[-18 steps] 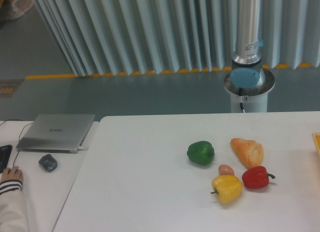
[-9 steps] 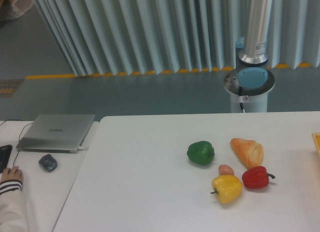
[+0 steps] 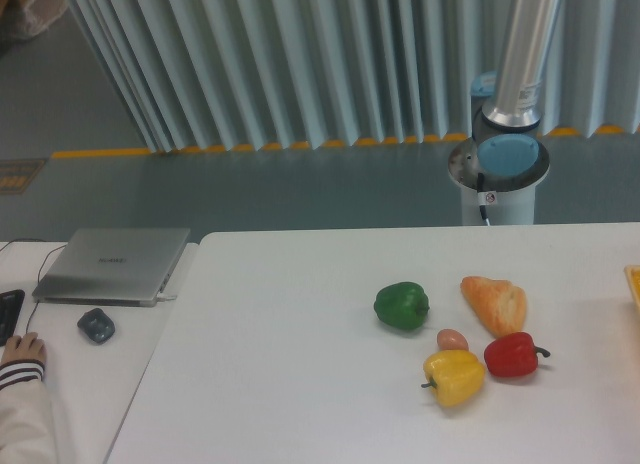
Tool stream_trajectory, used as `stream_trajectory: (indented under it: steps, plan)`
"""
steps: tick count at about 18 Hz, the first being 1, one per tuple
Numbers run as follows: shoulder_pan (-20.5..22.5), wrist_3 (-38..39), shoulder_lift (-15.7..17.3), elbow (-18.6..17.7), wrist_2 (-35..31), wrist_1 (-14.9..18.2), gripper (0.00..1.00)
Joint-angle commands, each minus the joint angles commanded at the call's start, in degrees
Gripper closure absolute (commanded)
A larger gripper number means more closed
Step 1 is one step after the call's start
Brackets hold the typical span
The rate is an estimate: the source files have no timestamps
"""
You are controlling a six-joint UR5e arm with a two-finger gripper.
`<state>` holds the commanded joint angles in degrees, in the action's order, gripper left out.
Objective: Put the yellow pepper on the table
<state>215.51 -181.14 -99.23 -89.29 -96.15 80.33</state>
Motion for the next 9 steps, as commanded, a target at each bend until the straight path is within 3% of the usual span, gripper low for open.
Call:
stream_trajectory:
  steps: [9]
  plan:
    - [0.4, 0.1, 0.0, -0.1, 0.9, -0.3, 0.00]
